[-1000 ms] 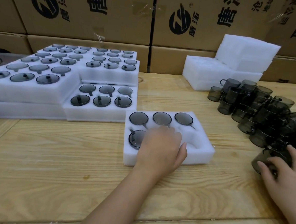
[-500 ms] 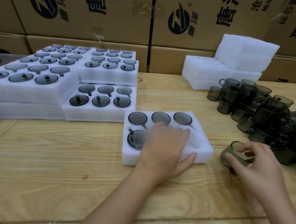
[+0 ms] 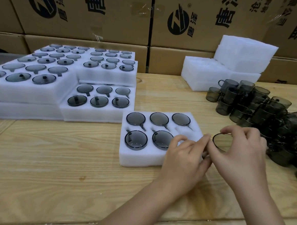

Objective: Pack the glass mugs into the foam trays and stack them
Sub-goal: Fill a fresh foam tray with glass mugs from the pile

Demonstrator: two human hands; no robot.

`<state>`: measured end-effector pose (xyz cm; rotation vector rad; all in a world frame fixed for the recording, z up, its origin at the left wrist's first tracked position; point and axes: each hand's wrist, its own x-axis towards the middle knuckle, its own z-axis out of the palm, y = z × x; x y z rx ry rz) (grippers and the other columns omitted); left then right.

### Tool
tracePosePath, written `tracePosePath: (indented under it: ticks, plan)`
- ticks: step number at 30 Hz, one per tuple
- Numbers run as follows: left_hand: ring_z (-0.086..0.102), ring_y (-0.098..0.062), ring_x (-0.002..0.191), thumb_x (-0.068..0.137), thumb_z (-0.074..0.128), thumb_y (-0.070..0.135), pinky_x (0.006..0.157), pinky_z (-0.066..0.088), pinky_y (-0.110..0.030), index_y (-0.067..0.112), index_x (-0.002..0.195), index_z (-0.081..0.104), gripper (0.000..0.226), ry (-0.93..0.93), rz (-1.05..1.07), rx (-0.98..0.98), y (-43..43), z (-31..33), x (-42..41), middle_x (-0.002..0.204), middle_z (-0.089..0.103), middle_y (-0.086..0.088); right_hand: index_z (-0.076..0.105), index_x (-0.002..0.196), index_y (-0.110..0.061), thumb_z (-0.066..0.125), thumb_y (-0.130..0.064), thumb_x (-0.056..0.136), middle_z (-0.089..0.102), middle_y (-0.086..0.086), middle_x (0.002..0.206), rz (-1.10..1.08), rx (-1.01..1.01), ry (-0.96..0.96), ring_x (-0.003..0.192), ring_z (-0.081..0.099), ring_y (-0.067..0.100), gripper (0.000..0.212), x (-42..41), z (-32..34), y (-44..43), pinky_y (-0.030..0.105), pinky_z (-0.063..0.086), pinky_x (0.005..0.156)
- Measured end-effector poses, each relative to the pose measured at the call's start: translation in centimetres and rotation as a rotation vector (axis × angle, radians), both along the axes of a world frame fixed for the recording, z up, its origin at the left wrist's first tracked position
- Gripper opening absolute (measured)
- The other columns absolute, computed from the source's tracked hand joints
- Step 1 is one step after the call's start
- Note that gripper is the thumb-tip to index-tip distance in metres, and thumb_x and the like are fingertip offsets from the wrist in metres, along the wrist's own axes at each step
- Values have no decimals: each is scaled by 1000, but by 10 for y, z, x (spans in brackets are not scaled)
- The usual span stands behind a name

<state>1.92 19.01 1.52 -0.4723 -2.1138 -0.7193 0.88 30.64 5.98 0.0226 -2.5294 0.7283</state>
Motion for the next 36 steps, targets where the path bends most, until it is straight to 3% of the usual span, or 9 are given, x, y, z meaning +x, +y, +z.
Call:
tracePosePath:
  ticks: [4,7,14,18,23,27,30,33,36]
  plan:
    - [53,-13,77,87,57,9,81,40,-25,2,110,68,27,-10,-75,245,-6,7,-2,84,74,-3,60,109,-36,59,-54,77,52,-18,105,310,-74,-183,104,38,13,37,-2,13,10,20,26,74]
    - [58,-17,82,86,60,10,79,43,-23,11,102,72,20,-126,-41,388,-15,14,-4,85,74,2,53,114,-47,55,-52,74,54,-27,105,526,-150,-244,99,42,4,40,-1,21,12,16,33,76]
    - [63,1,100,102,41,21,84,45,-13,22,119,60,26,-428,-78,806,-32,28,-15,101,65,21,58,110,-39,64,-45,77,59,-16,98,506,-175,-151,85,48,6,34,-30,19,-9,22,35,72]
    - [61,-1,106,103,37,18,89,44,-12,22,113,61,26,-518,-142,980,-37,35,-20,104,65,15,59,113,-32,69,-44,77,58,-14,97,479,-126,-144,79,45,0,39,-47,11,-18,18,32,69]
    - [56,18,81,101,42,24,70,38,-1,26,113,65,27,-569,-100,785,-38,34,-19,77,63,21,60,110,-26,67,-51,71,55,-9,92,404,46,-146,89,49,12,46,-53,9,-26,21,30,66]
    - [54,-3,69,100,42,27,61,40,-16,24,105,68,27,-579,-85,500,-34,32,-15,72,62,9,55,106,-19,51,-51,73,51,-1,94,308,267,-124,97,48,21,47,-47,2,-37,30,33,66]
    - [54,-12,86,100,42,22,69,38,-28,14,100,66,26,-533,-32,234,-30,30,-16,90,61,8,49,113,-17,51,-30,82,46,0,98,330,322,-160,102,45,24,33,-49,0,-37,31,37,69]
    - [54,-14,111,102,36,23,88,42,-30,18,122,61,33,-524,-34,235,-30,28,-16,121,63,6,51,115,-36,58,-35,77,51,-11,103,610,145,-390,108,44,14,38,-58,15,-19,22,38,82]
    - [44,-12,127,102,30,39,97,37,-29,23,145,35,46,-544,-42,343,-30,27,-15,138,51,5,48,129,-38,56,-41,80,48,-14,134,635,-220,-450,128,38,6,50,-69,28,-15,19,33,96]
